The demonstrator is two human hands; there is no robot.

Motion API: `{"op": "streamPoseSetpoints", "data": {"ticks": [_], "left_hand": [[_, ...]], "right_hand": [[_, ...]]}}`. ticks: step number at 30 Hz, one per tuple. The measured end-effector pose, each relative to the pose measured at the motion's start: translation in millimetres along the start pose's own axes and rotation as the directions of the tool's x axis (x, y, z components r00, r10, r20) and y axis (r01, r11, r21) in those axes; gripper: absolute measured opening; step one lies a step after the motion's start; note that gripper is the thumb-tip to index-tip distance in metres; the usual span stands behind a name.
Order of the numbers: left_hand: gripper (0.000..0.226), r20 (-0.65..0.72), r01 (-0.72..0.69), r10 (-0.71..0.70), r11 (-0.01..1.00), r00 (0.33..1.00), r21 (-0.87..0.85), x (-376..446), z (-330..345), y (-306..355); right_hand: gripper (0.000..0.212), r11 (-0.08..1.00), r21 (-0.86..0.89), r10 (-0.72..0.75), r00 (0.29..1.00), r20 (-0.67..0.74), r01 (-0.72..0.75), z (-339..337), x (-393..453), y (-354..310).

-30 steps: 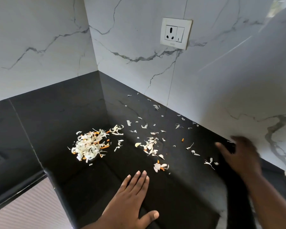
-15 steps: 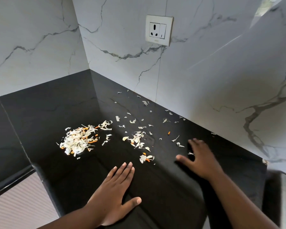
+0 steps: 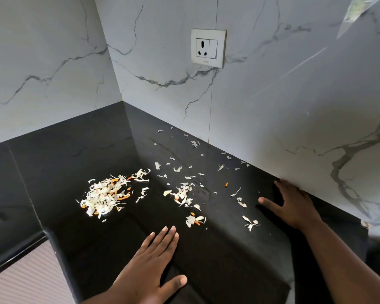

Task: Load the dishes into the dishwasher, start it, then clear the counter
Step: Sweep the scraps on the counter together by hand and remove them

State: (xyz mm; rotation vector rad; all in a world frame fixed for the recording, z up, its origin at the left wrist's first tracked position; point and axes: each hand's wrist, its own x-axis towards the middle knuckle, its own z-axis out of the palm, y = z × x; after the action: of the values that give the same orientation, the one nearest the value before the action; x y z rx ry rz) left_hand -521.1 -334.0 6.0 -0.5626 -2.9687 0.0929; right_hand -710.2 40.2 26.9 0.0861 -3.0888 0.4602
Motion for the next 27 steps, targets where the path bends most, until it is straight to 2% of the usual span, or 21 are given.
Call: {"op": "streamPoseSetpoints", "data": {"ticks": [3,6,9,11,12,13,14,15,16,17,18,19,20,22,23,24,25,26,27], "left_hand": [[0.081,0.005,0.0,0.0,1.0,1.0,0.012,1,-2,0],[0.082,-0.006,0.004,-0.004,1.0,1.0,-0.006,-2,0,1],[0.081,0.01,0.014,-0.014,1.0,1.0,-0.021,-2,-3,2],[0.081,0.021,0.017,-0.016,1.0,1.0,-0.023,-2,-6,3],[0.08,0.035,0.022,-0.021,0.999,0.999,-0.027,-2,-8,3],[0.08,0.055,0.027,-0.025,0.999,0.998,-0.037,-2,-10,3],[0.08,0.079,0.035,-0.031,0.998,0.996,-0.047,-2,-11,3],[0.08,0.104,0.041,-0.034,0.997,0.994,-0.064,-1,-11,4],[0.081,0.129,0.039,-0.029,0.996,0.991,-0.075,-1,-12,3],[0.081,0.148,0.033,-0.02,0.996,0.989,-0.084,0,-12,4],[0.081,0.162,0.028,-0.01,0.994,0.987,-0.106,0,-12,3],[0.081,0.176,0.036,-0.013,0.991,0.984,-0.128,1,-13,3],[0.081,0.187,0.05,-0.021,0.987,0.982,-0.153,2,-15,4],[0.083,0.183,0.085,-0.05,0.979,0.982,-0.184,0,-25,5],[0.086,0.182,0.077,-0.036,0.971,0.983,-0.225,-1,-28,4],[0.089,0.164,0.063,-0.017,0.959,0.986,-0.275,0,-29,4],[0.091,0.188,0.07,-0.008,0.943,0.982,-0.326,1,-29,4],[0.092,0.214,0.072,0.006,0.931,0.977,-0.357,1,-30,2],[0.092,0.205,0.066,0.013,0.924,0.979,-0.378,1,-30,1]], "right_hand": [[0.12,0.999,0.035,0.006,1.0,0.017,-0.006,2,2,-28],[0.139,0.987,0.048,-0.155,0.984,0.084,0.152,17,-11,-72],[0.132,0.953,0.132,-0.291,0.945,0.15,0.272,28,-37,-121],[0.124,0.922,0.283,-0.313,0.94,0.134,0.266,31,-51,-142],[0.117,0.865,0.452,-0.293,0.95,0.105,0.217,32,-57,-149],[0.108,0.731,0.671,-0.222,0.973,0.067,0.121,29,-63,-153],[0.099,0.508,0.861,-0.107,0.993,0.039,0.021,25,-69,-155],[0.095,0.279,0.959,0.035,0.998,0.043,-0.051,20,-77,-155],[0.098,0.108,0.992,0.143,0.988,0.053,-0.069,16,-83,-150],[0.103,0.006,0.998,0.215,0.974,0.064,-0.067,16,-91,-140],[0.104,-0.015,0.998,0.266,0.962,0.061,-0.059,15,-100,-131],[0.098,0.027,0.998,0.308,0.95,0.046,-0.057,14,-112,-125],[0.084,0.117,0.991,0.333,0.943,0.018,-0.061,14,-122,-119],[0.052,0.367,0.927,0.315,0.948,-0.052,-0.071,15,-140,-117],[0.049,0.503,0.858,0.298,0.953,-0.056,-0.107,18,-142,-120],[0.062,0.654,0.742,0.273,0.961,-0.049,-0.148,23,-141,-123],[0.084,0.802,0.575,0.217,0.976,-0.027,-0.163,27,-138,-128],[0.105,0.913,0.373,0.175,0.984,0.012,-0.167,32,-134,-138],[0.119,0.97,0.178,0.161,0.986,0.045,-0.167,37,-128,-148]]}}
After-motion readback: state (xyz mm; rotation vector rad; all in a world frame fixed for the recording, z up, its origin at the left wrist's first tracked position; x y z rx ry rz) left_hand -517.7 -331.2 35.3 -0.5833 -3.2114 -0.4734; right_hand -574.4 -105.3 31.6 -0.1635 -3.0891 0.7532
